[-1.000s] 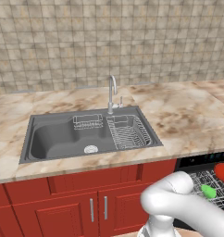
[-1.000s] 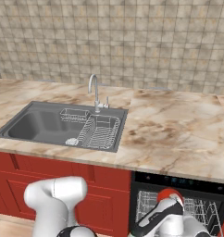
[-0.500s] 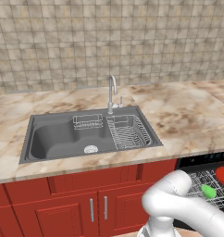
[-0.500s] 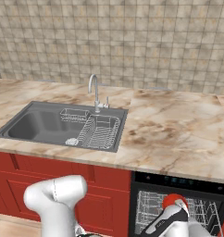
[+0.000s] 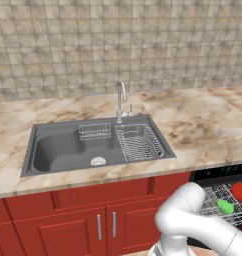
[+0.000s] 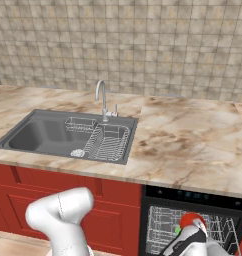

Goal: Pick up the cup and bowl from the counter, place them in the dishwasher, and close the dishwasher door.

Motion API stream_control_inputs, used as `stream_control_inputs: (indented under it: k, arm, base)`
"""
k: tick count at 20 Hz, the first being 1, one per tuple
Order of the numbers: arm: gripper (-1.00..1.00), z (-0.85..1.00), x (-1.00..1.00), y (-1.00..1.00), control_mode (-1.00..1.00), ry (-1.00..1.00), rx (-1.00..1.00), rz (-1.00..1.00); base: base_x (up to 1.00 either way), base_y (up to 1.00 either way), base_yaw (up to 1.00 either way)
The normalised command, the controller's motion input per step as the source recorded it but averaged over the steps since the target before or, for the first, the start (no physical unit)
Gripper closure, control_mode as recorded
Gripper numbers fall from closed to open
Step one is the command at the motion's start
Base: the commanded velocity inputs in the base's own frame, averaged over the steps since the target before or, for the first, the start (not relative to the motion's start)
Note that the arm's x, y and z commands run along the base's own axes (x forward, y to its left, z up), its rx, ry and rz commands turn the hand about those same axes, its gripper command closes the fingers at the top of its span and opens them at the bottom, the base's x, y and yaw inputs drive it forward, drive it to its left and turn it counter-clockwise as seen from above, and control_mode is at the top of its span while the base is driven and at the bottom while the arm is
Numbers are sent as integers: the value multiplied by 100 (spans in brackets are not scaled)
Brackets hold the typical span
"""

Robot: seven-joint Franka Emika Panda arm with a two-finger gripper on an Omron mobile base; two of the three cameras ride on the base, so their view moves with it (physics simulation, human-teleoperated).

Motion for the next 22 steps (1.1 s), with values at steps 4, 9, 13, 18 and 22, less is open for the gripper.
stream_control_inputs:
  k: [4, 9, 13, 18, 22]
  arm:
    - [100, -51, 22, -26, -100, 1, 4, 0]
    - [100, -47, 30, -28, -100, 7, 4, 0]
    - [100, -19, 20, -26, -100, 5, 1, 0]
    - [100, -16, 24, -24, -100, 3, 0, 0]
    - [100, -37, 24, -18, -100, 0, 0, 0]
  base:
    - [0, 0, 0]
    - [0, 0, 0]
    - [0, 0, 0]
    - [0, 0, 0]
    - [0, 0, 0]
